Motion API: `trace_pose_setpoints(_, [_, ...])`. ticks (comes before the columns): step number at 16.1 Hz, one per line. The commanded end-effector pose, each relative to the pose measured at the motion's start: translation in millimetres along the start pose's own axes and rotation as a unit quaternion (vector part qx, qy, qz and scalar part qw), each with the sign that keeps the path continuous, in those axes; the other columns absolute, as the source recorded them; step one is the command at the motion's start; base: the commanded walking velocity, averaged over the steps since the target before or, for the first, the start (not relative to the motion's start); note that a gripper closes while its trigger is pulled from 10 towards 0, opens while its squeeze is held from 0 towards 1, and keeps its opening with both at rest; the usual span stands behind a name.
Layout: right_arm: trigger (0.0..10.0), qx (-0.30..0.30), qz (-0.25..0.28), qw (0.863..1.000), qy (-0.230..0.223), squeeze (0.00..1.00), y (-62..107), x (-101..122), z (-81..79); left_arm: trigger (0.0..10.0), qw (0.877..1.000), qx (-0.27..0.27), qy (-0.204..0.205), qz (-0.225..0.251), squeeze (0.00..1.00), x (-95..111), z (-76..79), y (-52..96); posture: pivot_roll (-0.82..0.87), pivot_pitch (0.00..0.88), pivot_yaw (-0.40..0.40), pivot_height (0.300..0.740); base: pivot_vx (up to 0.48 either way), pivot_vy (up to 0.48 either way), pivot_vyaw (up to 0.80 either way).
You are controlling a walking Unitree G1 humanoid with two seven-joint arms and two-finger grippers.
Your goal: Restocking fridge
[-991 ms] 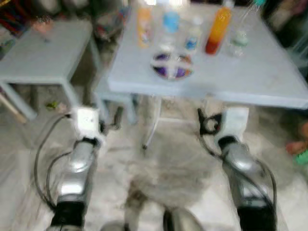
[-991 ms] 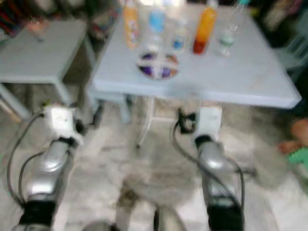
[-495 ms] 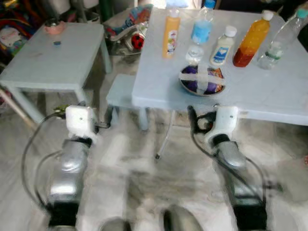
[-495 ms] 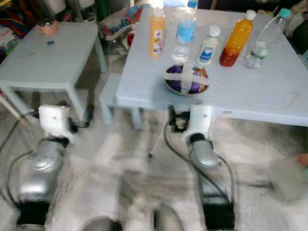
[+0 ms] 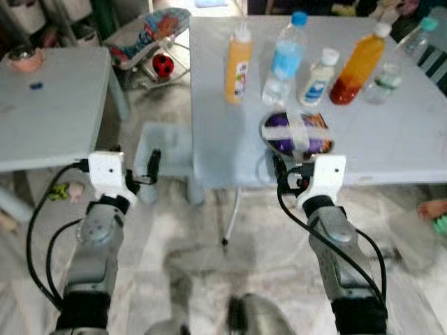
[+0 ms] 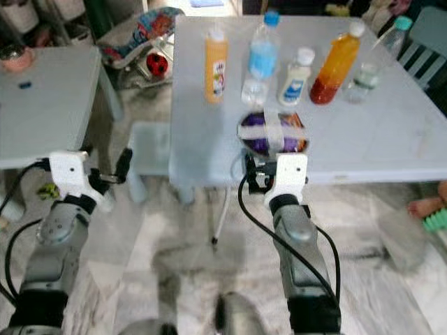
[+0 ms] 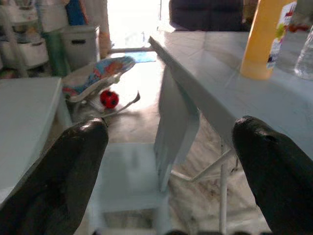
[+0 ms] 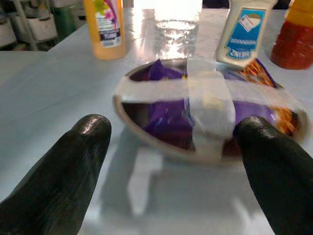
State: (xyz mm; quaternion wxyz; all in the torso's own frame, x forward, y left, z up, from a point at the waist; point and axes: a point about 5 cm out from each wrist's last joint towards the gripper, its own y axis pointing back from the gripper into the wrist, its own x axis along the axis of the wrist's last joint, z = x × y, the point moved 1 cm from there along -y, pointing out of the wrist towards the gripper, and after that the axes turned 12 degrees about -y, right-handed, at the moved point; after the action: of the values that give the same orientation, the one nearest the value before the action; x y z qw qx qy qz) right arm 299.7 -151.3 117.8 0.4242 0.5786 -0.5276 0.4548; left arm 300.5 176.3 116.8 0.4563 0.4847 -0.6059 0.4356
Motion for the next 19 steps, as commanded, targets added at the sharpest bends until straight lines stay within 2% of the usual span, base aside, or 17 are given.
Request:
trace_pose_setpoints(1, [10.0,-0.009,0.003,1.000,-0.001,0.00,0.6,0,4.4,10.0,1.000,-0.010,0.003,0.008,0.00,4,2.8,0.8,-0.06,0.111,-0.025,0.740,0.000,0.000,0.00])
trace_pose_setpoints(6, [10.0,-0.012,0.002,1.000,-0.001,0.00,1.0,-1,5.2,10.0,1.000,-0.025,0.004,0.010,0.00,7,-2.0,5.8,-0.06,0.111,-0.025,0.740,0.000,0.000,0.00])
trace_pose_setpoints(9, [10.0,-0.016,0.018,1.000,0.005,0.00,-0.8,5,5.9,10.0,1.000,-0.008,0.027,0.013,0.00,13,-3.6,2.3,-0.06,0.111,-0.026,0.740,0.000,0.000,0.00])
trace_pose_setpoints(10, [10.0,-0.030,0.034,0.999,0.010,0.00,1.8,11,11.1,10.0,0.998,-0.010,0.064,0.011,0.00,16,-1.4,2.1,-0.05,0.109,-0.033,0.740,0.000,0.000,0.00])
trace_pose_setpoints(11, [10.0,-0.045,0.040,0.998,0.015,0.00,5.4,13,16.8,10.0,0.997,-0.014,0.072,0.015,0.00,20,-0.5,1.7,-0.05,0.109,-0.033,0.740,0.000,0.000,0.00])
trace_pose_setpoints(13, [10.0,-0.078,0.045,0.995,0.030,0.00,15.8,15,31.0,10.0,0.997,-0.025,0.061,0.027,0.00,26,0.5,0.7,-0.05,0.106,-0.030,0.740,0.000,0.000,0.00])
trace_pose_setpoints(15, [10.0,-0.098,0.051,0.993,0.043,0.00,18.9,18,39.6,10.0,0.997,-0.038,0.060,0.025,0.00,26,1.8,-0.5,-0.06,0.101,-0.022,0.740,0.000,0.000,-0.27])
trace_pose_setpoints(19, [10.0,-0.105,0.056,0.992,0.044,0.00,19.9,24,43.0,10.0,0.997,-0.051,0.055,0.025,0.00,27,5.9,-2.1,-0.07,0.091,-0.027,0.740,0.000,0.000,-0.80])
